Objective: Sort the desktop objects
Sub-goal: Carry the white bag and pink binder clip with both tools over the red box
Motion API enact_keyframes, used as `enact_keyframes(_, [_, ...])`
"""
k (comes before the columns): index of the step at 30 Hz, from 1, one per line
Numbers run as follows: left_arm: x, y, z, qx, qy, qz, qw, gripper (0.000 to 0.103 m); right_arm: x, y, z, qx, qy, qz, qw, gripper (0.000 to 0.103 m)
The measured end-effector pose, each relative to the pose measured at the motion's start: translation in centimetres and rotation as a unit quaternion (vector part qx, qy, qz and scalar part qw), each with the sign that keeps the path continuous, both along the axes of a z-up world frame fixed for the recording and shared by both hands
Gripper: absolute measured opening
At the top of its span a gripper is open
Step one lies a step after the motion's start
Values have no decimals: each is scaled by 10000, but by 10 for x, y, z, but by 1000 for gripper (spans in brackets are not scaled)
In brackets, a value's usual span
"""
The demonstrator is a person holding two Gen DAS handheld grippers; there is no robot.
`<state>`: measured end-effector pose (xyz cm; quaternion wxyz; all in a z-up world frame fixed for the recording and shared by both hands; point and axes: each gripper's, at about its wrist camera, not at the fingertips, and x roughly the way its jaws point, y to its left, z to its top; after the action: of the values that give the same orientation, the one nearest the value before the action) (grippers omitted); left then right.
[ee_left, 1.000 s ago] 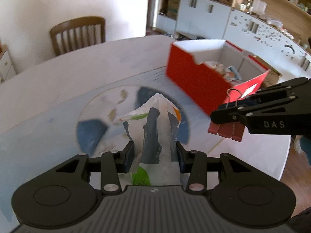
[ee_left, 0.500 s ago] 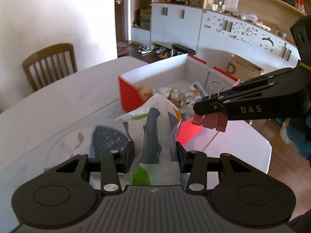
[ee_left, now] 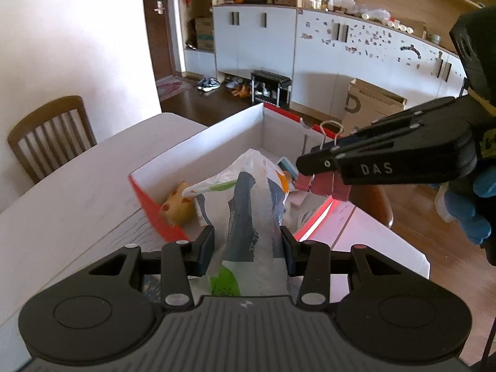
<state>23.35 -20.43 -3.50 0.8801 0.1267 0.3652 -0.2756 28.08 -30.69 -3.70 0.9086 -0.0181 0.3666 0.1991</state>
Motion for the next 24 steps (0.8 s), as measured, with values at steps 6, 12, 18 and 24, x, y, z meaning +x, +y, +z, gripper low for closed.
enact_keyframes(6, [35,-30,-12,200,148,-105,9996,42,33,-20,-8,-195,-67,-186,9996,15])
enact_keyframes(12, [68,-55,-35,461,400,-198,9979,42,66,-34,-31,-381,72,-367,9986,15])
enact_keyframes(18, [86,-77,-55,724,571,-375,9950,42,87,-38,-55,-507,293,-408,9975,15])
enact_keyframes(24, [94,-88,-69,951,668,-545,9917,42,99,-34,-72,-584,461,-330,9967,15])
